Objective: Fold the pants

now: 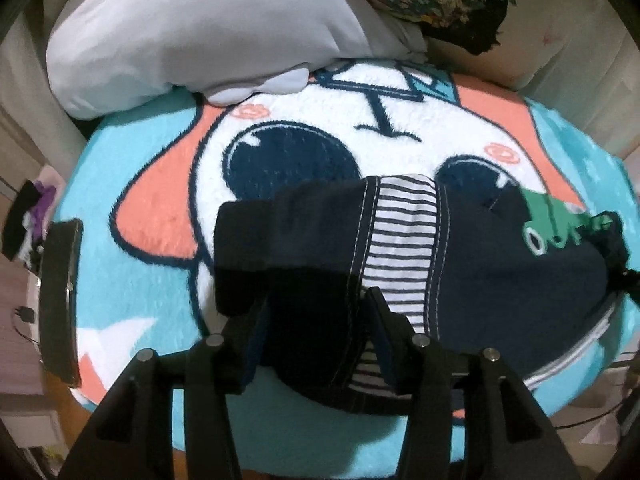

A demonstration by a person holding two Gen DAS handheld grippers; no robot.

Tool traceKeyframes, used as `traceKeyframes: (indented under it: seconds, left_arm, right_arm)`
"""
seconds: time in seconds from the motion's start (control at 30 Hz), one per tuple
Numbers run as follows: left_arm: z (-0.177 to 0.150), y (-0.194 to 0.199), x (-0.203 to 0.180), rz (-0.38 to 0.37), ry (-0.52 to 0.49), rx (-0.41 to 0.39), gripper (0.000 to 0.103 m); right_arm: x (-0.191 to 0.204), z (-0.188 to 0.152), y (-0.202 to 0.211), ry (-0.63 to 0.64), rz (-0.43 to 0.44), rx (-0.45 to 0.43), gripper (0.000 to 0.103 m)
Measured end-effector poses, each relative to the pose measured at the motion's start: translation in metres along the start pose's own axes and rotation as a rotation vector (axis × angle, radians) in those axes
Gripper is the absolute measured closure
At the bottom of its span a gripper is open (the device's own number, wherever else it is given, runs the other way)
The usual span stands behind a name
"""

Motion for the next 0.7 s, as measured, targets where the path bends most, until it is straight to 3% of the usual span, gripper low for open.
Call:
traceKeyframes:
  seconds: [0.13, 0.27, 0.33, 0.4, 0.53, 0.7]
  left_arm:
    - [0.002, 0.021, 0.002, -0.082, 0.033, 0.028, 0.056]
    - [0.011, 0.050, -0.014, -0.168, -0.026, 0.000, 0.053]
    - [0.016, 0.057, -0.035, -0.229, -0.074, 0.009, 0.051]
    - [0.019, 0.056, -0.066, -0.298, -0.128, 0.049, 0.050]
    - [0.016, 0.051, -0.143, -0.409, -0.265, 0.140, 0.050]
    - [0.000, 0.039, -0.244, -0.483, -0.450, 0.220, 0.050]
  right_arm:
    - [0.000, 0.007, 0.022, -0.064, -0.011, -0.058, 0.090]
    - [-0.002, 0.014, 0.052, -0.077, -0.067, -0.131, 0.078]
    - [-0.004, 0.010, 0.062, -0.074, -0.107, -0.148, 0.055]
    - [-0.005, 0.004, 0.069, -0.083, -0.108, -0.160, 0.049]
    - [-0.005, -0.012, 0.072, -0.122, -0.069, -0.166, 0.047]
    - [-0.007, -0.019, 0.066, -0.144, -0.044, -0.173, 0.041]
Point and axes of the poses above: each gripper's, at about its wrist camera, not at the fingertips, and y roughly against the way its jaws point, x to its left, z to its top, the point moved 10 cm from there along -y, roughly the way its jaws point, and after that the axes turned 15 degrees about y, right-handed, at the moved point
